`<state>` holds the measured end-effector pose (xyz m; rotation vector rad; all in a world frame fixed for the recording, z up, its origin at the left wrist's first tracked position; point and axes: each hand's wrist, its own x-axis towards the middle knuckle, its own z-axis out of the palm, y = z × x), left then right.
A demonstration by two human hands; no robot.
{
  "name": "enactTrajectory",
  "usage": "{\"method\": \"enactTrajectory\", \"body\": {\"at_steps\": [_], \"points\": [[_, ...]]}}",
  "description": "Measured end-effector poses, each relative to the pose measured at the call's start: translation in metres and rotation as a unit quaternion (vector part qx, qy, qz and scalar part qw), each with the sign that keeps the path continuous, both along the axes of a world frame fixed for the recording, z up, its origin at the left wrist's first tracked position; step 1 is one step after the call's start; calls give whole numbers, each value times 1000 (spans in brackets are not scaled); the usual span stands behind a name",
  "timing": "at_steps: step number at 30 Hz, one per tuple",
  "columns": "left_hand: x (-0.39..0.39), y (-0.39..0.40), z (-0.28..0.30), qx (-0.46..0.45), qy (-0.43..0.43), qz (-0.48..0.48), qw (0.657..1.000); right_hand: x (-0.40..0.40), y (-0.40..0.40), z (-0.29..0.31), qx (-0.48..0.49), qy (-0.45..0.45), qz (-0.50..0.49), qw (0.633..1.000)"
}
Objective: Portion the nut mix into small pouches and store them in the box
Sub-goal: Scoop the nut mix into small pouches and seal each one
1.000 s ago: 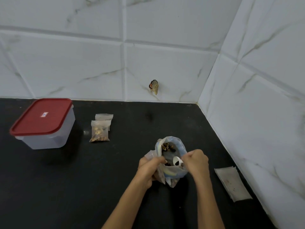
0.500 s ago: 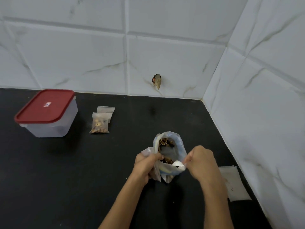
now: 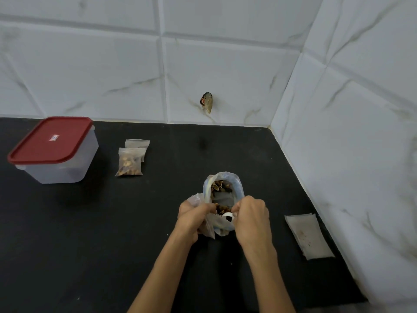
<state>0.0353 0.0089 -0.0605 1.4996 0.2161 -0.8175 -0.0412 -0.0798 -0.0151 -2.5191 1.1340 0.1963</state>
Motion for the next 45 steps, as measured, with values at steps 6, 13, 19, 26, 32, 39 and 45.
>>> {"method": "enactTrajectory", "body": {"at_steps": [6,13,19,26,32,39,45], "points": [[0,1,0,-16,3,1,1000,1,-1,6,38,42,9,998],[1,1,-2,-13,-7,-1,1000,-4,7,-9,12,-33,-9,999],[0,0,-7,8,-25,-2,1000,0,-4,-1,74,-52,-95,991],[-8,-2,-16,60,-51,5,997,-3,8,-5,30,-121,-52,991],[-7,-1,-19,33,-20,21,999,-5,2,1,45,-29,-31,998],[-12,-1,-18,8,-30,22,999,-4,13,-5,27,26,-17,999],[-13,0,-9,-2,-38,-12,999,-1,28,-18,-30,-58,-2,998]]}}
